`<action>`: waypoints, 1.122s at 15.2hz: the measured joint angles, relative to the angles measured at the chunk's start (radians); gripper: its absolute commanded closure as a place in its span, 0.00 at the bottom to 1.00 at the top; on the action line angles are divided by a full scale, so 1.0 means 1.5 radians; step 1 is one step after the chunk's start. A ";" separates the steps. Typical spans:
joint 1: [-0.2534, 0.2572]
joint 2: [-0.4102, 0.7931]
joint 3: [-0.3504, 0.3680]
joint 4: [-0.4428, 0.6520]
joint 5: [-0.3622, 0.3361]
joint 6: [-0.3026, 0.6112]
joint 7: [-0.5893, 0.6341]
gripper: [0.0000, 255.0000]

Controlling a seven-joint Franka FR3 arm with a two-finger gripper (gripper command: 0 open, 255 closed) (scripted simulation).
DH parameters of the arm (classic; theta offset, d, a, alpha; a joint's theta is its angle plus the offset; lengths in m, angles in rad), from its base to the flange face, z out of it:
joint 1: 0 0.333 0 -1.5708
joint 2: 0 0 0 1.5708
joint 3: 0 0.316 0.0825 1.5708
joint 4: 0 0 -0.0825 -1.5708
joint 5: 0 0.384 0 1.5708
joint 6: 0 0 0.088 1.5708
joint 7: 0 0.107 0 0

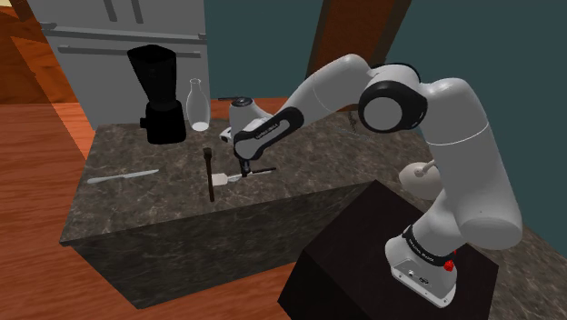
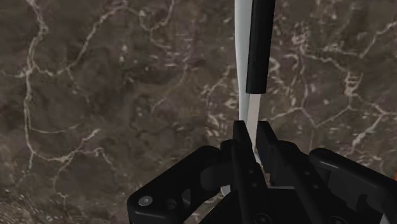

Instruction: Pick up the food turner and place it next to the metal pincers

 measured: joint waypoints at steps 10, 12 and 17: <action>0.000 0.013 0.000 0.010 0.000 0.003 0.001 0.00; 0.000 0.013 0.000 0.010 0.000 0.003 0.001 0.00; 0.002 -0.024 0.000 -0.002 0.000 -0.022 0.001 0.00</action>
